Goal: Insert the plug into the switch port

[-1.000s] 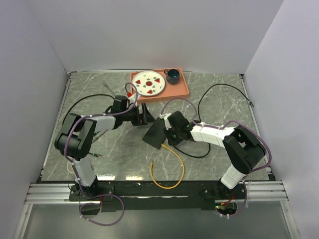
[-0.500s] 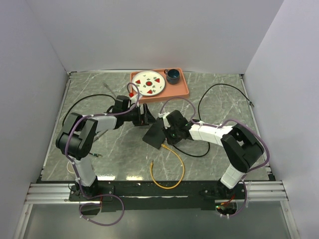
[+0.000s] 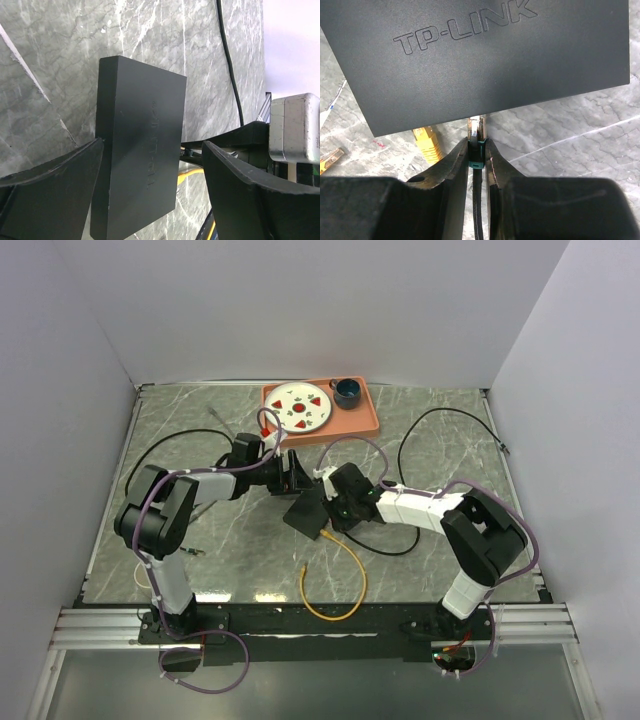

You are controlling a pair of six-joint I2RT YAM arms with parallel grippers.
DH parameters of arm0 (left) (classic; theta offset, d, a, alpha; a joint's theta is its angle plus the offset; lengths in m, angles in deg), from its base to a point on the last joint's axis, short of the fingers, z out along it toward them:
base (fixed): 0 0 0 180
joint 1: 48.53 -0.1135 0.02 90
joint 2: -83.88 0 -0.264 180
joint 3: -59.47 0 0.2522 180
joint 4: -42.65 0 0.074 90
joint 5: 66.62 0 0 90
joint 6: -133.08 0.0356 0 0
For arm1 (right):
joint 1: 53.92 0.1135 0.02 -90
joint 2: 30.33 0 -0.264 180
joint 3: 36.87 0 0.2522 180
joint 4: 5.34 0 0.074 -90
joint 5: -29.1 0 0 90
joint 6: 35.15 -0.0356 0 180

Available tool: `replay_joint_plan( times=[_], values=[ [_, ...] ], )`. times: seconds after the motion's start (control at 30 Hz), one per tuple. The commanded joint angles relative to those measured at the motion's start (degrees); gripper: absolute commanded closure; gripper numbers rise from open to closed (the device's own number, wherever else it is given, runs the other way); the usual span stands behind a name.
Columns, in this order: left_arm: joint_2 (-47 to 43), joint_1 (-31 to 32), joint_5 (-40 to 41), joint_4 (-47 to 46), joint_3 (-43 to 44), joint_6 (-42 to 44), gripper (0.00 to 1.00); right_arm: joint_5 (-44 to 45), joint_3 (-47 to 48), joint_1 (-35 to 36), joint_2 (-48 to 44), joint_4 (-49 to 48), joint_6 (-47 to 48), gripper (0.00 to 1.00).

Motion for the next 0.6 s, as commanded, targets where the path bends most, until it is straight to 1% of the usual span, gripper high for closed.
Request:
replay_joint_plan(
  times=[0.0, 0.03, 0.07, 0.23, 0.27, 0.57],
  values=[
    [0.78, 0.54, -2.03, -1.1, 1.28, 1.4, 0.16, -0.88, 2.0, 1.15, -0.45, -3.78, 0.02, 1.0],
    [1.05, 0.54, -2.46, -1.01, 1.37, 1.58, 0.17, -0.8, 1.92, 1.07, -0.36, -4.13, 0.02, 1.0],
    [1.22, 0.72, -2.73, -0.92, 1.46, 1.76, 0.21, -0.88, 1.83, 1.15, -0.45, -4.57, 0.02, 1.0],
    [1.23, 1.16, -3.08, 0.3, 1.11, 2.2, 0.27, -0.71, 2.44, 1.16, 0.25, -6.33, -0.68, 1.0],
    [1.05, 1.51, -3.34, 0.31, 0.76, 2.2, 0.29, -0.88, 2.7, 1.07, 0.43, -6.68, -1.03, 1.0],
    [0.52, 4.14, -3.17, 0.22, -1.35, 1.49, 0.35, -2.11, 3.5, 1.16, 1.31, -10.81, -3.76, 1.0]
  ],
)
